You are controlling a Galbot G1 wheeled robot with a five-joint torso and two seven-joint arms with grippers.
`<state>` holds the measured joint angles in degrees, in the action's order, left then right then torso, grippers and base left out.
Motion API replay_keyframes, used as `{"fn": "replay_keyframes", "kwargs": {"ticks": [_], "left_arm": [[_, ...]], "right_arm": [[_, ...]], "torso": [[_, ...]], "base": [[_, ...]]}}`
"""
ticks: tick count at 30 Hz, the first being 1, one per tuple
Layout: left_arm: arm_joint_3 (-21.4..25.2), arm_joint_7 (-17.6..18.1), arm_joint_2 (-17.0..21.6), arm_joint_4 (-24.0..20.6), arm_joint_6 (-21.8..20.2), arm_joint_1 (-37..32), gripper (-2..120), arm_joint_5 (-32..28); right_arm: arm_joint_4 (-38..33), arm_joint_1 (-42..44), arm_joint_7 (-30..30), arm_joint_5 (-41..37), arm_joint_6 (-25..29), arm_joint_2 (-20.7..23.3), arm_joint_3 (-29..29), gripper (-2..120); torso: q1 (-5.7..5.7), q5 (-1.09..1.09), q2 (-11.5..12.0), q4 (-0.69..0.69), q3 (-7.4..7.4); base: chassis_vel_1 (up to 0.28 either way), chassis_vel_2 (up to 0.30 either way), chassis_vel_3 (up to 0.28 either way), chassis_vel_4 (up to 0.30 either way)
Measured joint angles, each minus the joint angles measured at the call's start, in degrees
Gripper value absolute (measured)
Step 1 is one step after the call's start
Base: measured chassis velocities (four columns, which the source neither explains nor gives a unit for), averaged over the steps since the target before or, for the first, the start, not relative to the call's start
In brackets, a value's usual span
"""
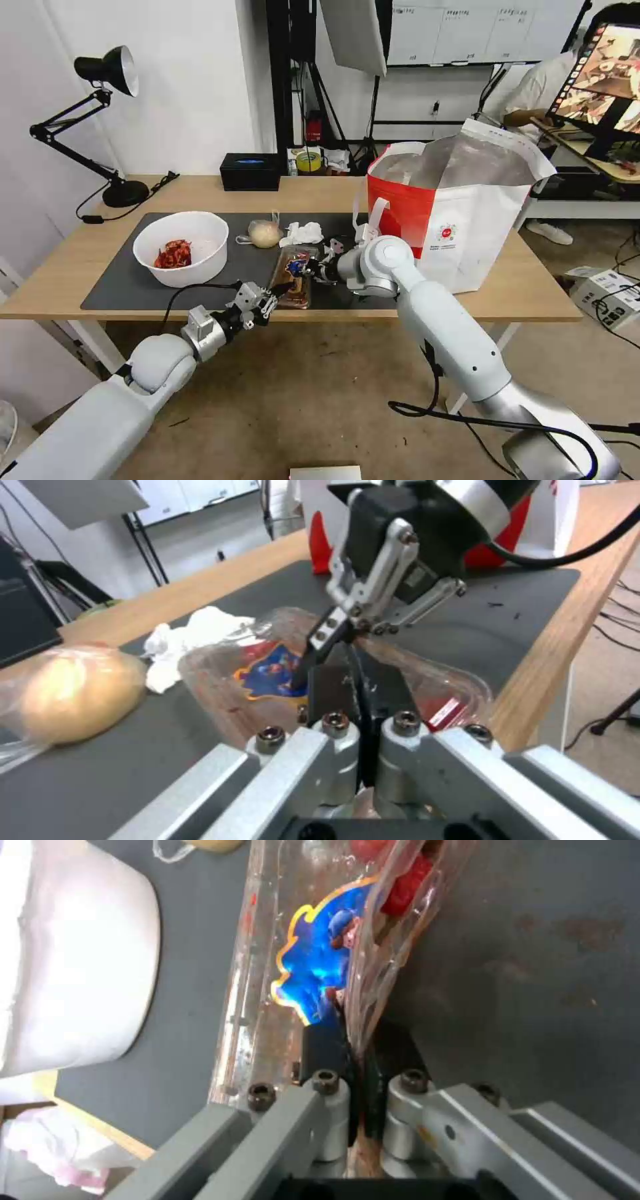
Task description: Pick up the trash from the table and place it into the takeout bag.
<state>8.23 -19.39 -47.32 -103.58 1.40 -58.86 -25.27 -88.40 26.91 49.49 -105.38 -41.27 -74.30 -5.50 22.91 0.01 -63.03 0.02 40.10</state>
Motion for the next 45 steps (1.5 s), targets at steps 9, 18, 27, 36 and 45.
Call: {"fn": "replay_keyframes", "kwargs": {"ticks": [9, 18, 27, 36, 45], "left_arm": [[7.56, 0.22, 0.69, -2.97, 0.99, -5.78, 0, -0.72], [10.79, 3.92, -0.94, -4.69, 2.61, -10.43, 0, -0.88], [11.08, 6.49, -2.09, -4.53, 3.43, -11.36, 20, -0.89], [10.56, 7.21, -3.22, -4.63, 3.71, -12.38, 53, -0.85], [9.62, 7.92, -3.59, -4.63, 3.71, -12.43, 84, -0.68]], "right_arm": [[-0.83, 0.45, -1.14, 0.52, -0.05, 0.24, 0.95, 0], [-9.01, 3.33, -4.59, 2.95, 0.03, 5.21, 5.05, 0], [-16.02, 4.97, -15.9, 9.62, 2.99, 10.68, 8.1, 0], [-20.63, 2.33, -23.7, 13.17, 13.58, 14.18, 11.99, 0], [-19.94, -2.8, -20.65, 15.94, 24.39, 15.91, 14.87, 0]], "torso": [[0.01, -0.02, 0.01, -0.02, 0.01], [0.01, -0.01, 0.01, -0.05, 0.01], [0.01, 0.0, 0.01, -0.03, 0.0], [0.01, 0.0, 0.01, -0.02, 0.01], [0.01, -0.01, 0.0, -0.02, 0.0]], "base": [[0.0, 0.0, 0.0, 0.0], [0.0, 0.0, 0.0, 0.0], [0.0, 0.0, 0.0, 0.0], [0.0, 0.0, 0.0, 0.0], [0.0, 0.0, 0.0, 0.0]]}}
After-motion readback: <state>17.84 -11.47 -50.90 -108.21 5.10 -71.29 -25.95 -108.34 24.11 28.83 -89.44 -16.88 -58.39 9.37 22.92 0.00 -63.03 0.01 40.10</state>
